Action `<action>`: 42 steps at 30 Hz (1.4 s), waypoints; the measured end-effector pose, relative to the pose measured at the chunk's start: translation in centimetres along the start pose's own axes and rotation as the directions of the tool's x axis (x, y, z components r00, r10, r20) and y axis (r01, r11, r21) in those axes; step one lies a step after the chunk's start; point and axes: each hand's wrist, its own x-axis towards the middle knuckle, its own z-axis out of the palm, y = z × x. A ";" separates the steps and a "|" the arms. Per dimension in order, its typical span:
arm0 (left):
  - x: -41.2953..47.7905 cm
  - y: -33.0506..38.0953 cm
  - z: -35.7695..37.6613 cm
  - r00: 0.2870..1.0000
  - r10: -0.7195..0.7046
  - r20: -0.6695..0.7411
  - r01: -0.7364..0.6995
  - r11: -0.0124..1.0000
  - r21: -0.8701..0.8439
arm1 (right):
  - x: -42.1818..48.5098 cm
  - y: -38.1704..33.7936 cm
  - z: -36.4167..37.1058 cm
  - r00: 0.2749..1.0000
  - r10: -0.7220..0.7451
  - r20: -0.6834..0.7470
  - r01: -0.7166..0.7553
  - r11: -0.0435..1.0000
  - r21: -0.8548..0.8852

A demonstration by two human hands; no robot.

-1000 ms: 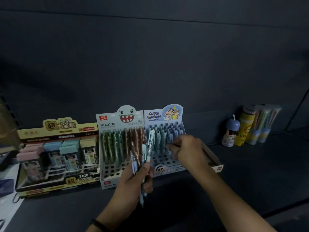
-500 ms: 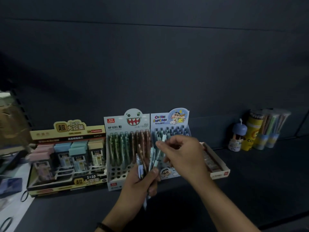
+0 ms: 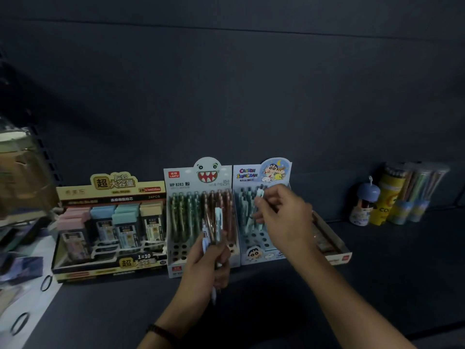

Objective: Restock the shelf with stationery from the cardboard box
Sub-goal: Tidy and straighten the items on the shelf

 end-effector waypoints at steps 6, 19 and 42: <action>-0.2 -0.1 0.2 0.999 0.033 0.032 -0.030 0.996 -0.083 | 0.3 1.3 1.5 0.998 -0.041 0.039 0.046 0.990 -0.136; -0.4 0.4 0.5 0.998 0.060 0.026 -0.059 0.998 -0.028 | 1.4 1.6 2.4 0.987 0.085 0.133 -0.034 0.936 -0.349; -0.2 0.3 0.4 0.999 0.047 -0.023 -0.048 0.999 -0.014 | 1.0 -0.8 -2.3 0.993 0.120 -0.013 -0.116 0.977 0.180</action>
